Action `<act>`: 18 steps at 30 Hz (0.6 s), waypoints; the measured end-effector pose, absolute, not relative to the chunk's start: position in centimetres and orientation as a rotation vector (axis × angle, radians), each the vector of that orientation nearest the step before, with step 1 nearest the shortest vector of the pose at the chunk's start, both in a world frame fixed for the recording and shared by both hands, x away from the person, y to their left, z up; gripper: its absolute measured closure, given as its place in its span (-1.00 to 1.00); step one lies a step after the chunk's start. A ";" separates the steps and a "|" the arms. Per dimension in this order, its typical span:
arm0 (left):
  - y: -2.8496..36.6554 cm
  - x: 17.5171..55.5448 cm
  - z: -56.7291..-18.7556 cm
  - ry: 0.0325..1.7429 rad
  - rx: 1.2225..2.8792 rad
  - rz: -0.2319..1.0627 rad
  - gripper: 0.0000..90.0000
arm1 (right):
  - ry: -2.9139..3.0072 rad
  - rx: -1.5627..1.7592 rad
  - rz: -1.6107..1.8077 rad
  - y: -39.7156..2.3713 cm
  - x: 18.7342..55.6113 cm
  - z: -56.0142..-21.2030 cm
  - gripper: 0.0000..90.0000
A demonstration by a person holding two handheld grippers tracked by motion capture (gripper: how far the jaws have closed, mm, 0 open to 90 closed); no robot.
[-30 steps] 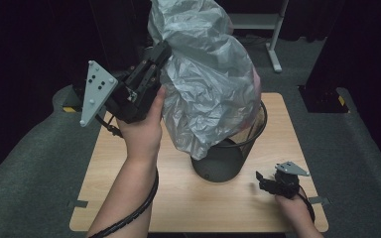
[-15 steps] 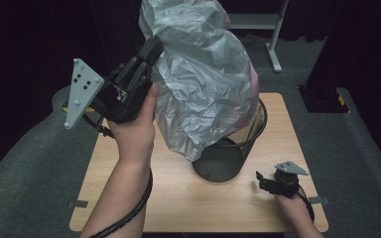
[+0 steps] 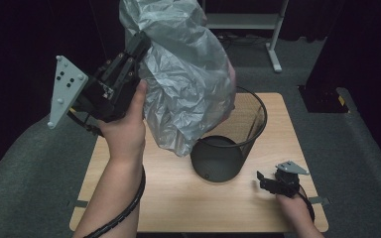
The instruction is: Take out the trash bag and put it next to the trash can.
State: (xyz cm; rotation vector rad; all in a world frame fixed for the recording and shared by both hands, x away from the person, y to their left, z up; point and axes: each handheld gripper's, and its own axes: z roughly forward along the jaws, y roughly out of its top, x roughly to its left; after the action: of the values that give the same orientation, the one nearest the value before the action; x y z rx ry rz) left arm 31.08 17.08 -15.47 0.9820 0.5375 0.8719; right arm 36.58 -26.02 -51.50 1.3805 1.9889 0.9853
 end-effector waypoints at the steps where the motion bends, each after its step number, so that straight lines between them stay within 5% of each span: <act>1: 17.2 31.1 -15.6 0.539 0.983 0.873 1.00 | 1.990 1.380 0.984 -26.0 36.6 -51.5 -0.69; 18: 20.6 30.6 -17.3 0.611 0.999 0.897 1.00 | 2.006 1.429 0.927 -26.1 37.0 -52.3 -0.69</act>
State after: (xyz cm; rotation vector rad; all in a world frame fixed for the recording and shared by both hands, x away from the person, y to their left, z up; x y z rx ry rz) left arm 30.62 20.57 -17.25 0.9993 0.6110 0.8970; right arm 36.99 -26.09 -52.26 1.4295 2.0058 0.9267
